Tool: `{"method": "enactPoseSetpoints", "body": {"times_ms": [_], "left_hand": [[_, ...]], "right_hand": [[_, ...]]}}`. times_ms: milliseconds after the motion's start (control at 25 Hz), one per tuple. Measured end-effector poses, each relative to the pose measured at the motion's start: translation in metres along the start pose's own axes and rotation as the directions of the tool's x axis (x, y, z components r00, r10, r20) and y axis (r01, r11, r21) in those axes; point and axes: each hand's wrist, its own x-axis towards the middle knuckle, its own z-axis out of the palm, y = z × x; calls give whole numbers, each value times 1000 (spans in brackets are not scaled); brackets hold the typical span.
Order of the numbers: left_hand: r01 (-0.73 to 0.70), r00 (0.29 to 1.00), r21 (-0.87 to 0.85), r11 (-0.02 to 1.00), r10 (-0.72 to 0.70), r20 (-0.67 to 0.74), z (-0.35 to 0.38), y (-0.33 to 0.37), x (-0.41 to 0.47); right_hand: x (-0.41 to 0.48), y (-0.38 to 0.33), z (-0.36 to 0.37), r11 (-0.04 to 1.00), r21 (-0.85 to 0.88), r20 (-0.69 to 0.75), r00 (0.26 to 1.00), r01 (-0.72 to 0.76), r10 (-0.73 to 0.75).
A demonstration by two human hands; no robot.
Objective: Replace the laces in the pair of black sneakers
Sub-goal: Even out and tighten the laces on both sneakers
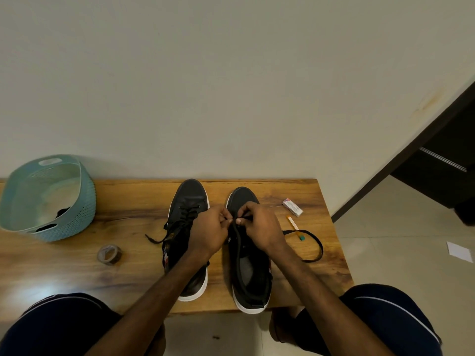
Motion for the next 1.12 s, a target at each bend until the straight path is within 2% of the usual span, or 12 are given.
{"method": "enactPoseSetpoints", "body": {"times_ms": [160,360,520,600,640,680,760,840,880,960,1040,1120], "left_hand": [[-101,994,133,986,105,-25,5,5,-4],[-126,992,146,981,121,41,2,4,-7],[-159,987,220,962,161,9,-10,7,-13],[-149,985,122,981,157,-68,-30,13,-17],[-98,990,-73,992,90,-110,-44,17,-20],[-48,993,-342,938,9,-115,-59,22,-23],[-45,998,-831,555,-14,-63,-89,30,-32],[-33,999,-988,148,37,-28,-109,35,-44],[-8,1000,-991,134,16,-6,-112,35,-49],[36,999,-848,528,-52,10,-95,28,-49],[2,1000,-312,950,1,8,-61,15,-44],[-114,991,247,962,93,97,-26,5,-36]], "right_hand": [[-6,0,-18,1000,0,-93,996,-18,18],[-28,-12,-19,966,-229,190,968,-121,166],[-34,-12,-19,936,-326,60,985,-133,161],[-39,-16,-16,919,-376,41,988,-120,146],[-41,-17,-14,915,-387,38,989,-117,142],[-42,-17,-13,913,-390,35,989,-120,145],[-43,-17,-11,906,-402,11,988,-135,152],[-45,-15,-8,903,-405,-19,989,-145,150],[-47,-14,-6,912,-386,-23,989,-141,143],[-50,-14,-3,936,-324,-13,990,-137,141],[-53,-13,-3,950,-280,-13,990,-139,141],[-56,-12,-3,953,-269,-32,990,-139,136]]}}
